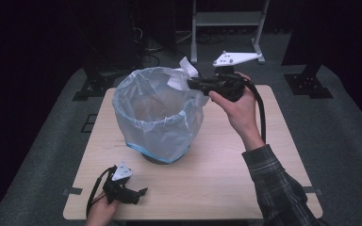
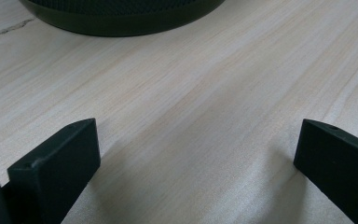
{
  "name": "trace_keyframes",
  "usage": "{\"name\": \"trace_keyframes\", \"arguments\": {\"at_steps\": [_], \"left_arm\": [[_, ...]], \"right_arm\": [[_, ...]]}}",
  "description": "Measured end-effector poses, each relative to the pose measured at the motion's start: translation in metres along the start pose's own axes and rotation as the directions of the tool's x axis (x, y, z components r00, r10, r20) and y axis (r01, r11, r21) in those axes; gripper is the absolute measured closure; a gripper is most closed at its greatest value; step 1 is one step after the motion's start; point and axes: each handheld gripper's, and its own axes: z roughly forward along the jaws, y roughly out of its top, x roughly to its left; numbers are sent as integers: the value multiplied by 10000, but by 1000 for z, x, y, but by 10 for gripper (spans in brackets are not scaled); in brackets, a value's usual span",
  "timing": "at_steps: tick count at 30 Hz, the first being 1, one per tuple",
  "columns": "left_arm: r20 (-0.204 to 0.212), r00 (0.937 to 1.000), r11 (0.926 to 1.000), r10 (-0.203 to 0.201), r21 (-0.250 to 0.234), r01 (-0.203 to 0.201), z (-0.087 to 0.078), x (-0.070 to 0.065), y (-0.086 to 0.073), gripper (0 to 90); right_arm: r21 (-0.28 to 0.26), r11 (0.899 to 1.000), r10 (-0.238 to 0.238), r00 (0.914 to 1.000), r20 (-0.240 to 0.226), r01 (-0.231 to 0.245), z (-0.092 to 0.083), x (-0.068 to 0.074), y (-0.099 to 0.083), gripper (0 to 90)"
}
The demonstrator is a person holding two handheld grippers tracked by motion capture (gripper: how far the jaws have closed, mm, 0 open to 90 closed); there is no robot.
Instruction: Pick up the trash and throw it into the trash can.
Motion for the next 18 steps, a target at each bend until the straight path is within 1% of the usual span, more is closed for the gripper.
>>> {"name": "trace_keyframes", "arguments": {"at_steps": [5,15,18], "left_arm": [[18,10000,10000,51,13,-51,0,0,0,0],[30,9999,10000,97,-4,-97,0,0,0,0],[49,9999,10000,90,-20,-90,0,0,0,0]], "right_arm": [[73,10000,-55,9997,-258,57,16,8,4,848],[162,9998,-103,9977,-672,114,49,19,15,848],[197,9996,-187,9965,-816,204,59,24,18,846]]}}
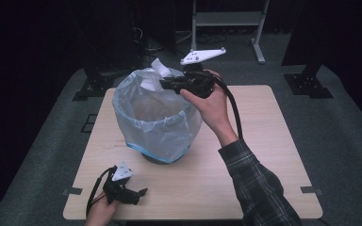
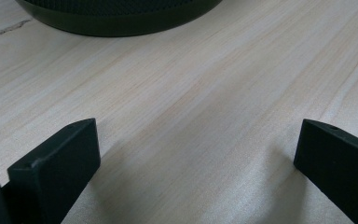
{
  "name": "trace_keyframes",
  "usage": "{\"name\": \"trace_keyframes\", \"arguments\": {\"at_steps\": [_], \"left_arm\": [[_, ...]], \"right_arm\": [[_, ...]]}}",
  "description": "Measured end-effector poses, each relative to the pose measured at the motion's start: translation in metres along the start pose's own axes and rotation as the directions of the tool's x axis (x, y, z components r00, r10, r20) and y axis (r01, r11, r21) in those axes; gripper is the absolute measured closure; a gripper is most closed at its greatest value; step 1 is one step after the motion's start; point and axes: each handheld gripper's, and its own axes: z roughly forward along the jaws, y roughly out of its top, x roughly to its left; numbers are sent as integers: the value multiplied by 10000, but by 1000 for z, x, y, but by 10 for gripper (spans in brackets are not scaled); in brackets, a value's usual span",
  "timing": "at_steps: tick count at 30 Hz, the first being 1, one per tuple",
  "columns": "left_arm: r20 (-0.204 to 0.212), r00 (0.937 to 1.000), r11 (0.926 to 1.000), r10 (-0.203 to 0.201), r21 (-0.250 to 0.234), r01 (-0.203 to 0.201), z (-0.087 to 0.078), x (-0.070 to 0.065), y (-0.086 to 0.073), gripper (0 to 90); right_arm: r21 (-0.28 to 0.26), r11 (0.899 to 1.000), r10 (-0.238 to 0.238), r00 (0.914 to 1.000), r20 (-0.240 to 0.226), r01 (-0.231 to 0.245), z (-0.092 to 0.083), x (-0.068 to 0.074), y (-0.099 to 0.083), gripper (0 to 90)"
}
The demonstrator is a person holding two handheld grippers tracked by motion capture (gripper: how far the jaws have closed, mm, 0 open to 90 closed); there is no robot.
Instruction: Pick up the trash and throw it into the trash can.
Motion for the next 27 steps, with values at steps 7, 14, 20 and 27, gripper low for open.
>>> {"name": "trace_keyframes", "arguments": {"at_steps": [7,14,20,27], "left_arm": [[13,10000,10000,6,9,-6,0,0,0,0],[49,10000,10000,31,7,-31,0,-1,0,0],[96,9999,10000,34,-4,-34,-1,-1,0,0],[100,9999,10000,38,-4,-38,-1,-1,-1,0]], "right_arm": [[58,10000,-54,9995,-297,56,21,8,7,844],[111,9999,-68,9990,-434,73,34,11,10,829],[59,10000,4,9991,-417,-2,39,11,14,770],[51,10000,32,9993,-363,-30,40,11,13,702]]}}
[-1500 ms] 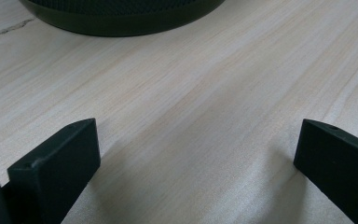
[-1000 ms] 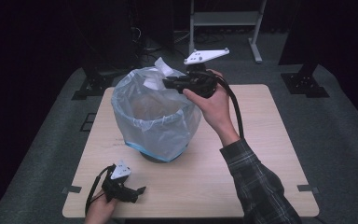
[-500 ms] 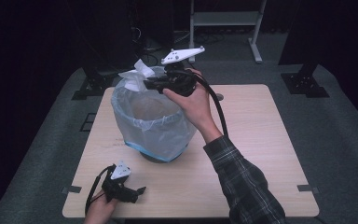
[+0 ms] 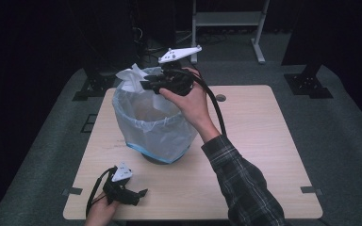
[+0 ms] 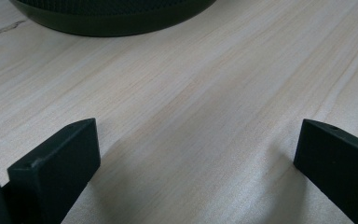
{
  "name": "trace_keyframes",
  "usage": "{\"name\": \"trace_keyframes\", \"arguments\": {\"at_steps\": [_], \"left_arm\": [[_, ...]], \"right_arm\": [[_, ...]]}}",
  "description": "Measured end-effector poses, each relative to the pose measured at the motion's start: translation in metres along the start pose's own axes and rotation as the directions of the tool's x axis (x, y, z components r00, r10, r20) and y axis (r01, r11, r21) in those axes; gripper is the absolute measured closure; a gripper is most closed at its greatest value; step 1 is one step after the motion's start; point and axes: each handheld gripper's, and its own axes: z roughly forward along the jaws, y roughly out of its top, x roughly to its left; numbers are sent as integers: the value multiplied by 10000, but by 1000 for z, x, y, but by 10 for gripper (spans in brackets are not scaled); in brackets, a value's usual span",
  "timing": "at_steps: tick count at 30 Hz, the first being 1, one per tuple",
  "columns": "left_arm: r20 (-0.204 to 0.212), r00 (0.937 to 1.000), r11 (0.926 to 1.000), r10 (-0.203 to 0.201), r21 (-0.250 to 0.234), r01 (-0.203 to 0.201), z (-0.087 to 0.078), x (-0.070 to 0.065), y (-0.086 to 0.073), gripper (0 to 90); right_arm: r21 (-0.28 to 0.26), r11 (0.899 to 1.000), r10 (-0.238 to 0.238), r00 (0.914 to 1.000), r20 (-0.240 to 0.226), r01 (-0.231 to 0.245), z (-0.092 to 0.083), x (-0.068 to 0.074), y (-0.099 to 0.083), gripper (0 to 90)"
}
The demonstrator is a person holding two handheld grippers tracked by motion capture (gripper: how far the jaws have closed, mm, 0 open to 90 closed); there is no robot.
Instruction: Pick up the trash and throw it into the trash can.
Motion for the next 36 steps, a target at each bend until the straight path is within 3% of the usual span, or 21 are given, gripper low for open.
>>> {"name": "trace_keyframes", "arguments": {"at_steps": [4,12,27,36], "left_arm": [[8,10000,10000,11,3,-11,0,0,0,0],[5,10000,10000,14,4,-14,0,0,0,0],[0,10000,10000,12,5,-12,0,0,0,0],[-2,10000,10000,10,8,-10,0,0,0,0]], "right_arm": [[85,10000,39,10000,36,-40,-1,-1,-1,628],[27,10000,67,9999,131,-68,-14,-5,-8,604],[105,9998,182,9982,577,-189,-61,-17,-33,582],[-136,9989,464,9955,824,-455,-90,-25,-55,561]]}}
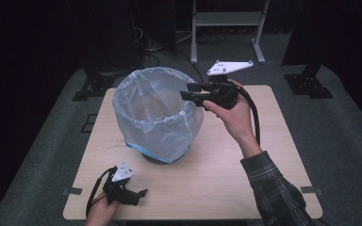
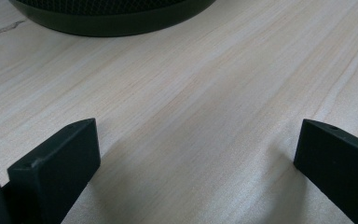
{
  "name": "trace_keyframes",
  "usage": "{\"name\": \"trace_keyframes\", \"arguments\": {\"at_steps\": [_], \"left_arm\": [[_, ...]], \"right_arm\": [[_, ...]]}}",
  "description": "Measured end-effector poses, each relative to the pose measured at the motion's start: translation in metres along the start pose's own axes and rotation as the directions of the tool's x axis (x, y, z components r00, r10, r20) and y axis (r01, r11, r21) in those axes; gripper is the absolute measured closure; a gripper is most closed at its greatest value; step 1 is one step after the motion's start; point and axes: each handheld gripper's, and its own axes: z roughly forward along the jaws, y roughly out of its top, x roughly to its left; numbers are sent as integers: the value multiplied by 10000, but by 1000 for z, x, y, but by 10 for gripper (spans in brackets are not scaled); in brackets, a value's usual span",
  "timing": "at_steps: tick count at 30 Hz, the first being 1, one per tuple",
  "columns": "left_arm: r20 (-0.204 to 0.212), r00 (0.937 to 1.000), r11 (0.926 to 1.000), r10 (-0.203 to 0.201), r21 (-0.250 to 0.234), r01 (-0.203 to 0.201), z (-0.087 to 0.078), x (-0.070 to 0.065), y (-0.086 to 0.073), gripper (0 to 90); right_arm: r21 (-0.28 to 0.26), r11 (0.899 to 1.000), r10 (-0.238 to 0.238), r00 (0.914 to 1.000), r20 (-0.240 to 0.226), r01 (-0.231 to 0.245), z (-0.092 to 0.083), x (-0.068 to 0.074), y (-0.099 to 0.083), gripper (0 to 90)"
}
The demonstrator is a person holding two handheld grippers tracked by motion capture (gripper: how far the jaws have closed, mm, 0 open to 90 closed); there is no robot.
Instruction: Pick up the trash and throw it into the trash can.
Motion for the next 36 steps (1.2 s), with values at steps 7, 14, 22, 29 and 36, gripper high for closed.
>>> {"name": "trace_keyframes", "arguments": {"at_steps": [7,14,22,29,36], "left_arm": [[38,10000,10000,55,11,-55,1,0,1,0],[41,10000,10000,21,-14,-21,0,0,0,0],[42,10000,10000,18,-17,-18,0,0,0,0],[42,10000,10000,18,-18,-18,0,0,0,0],[44,10000,10000,19,-16,-18,0,0,0,0]], "right_arm": [[52,10000,21,9999,150,-21,-22,-6,-18,547],[36,9999,131,9992,389,-133,-42,-11,-38,539],[145,9994,297,9974,649,-308,-57,-15,-62,527],[381,9986,336,9966,746,-365,-65,-14,-79,517],[587,9968,488,9949,877,-541,-72,-14,-102,507]]}}
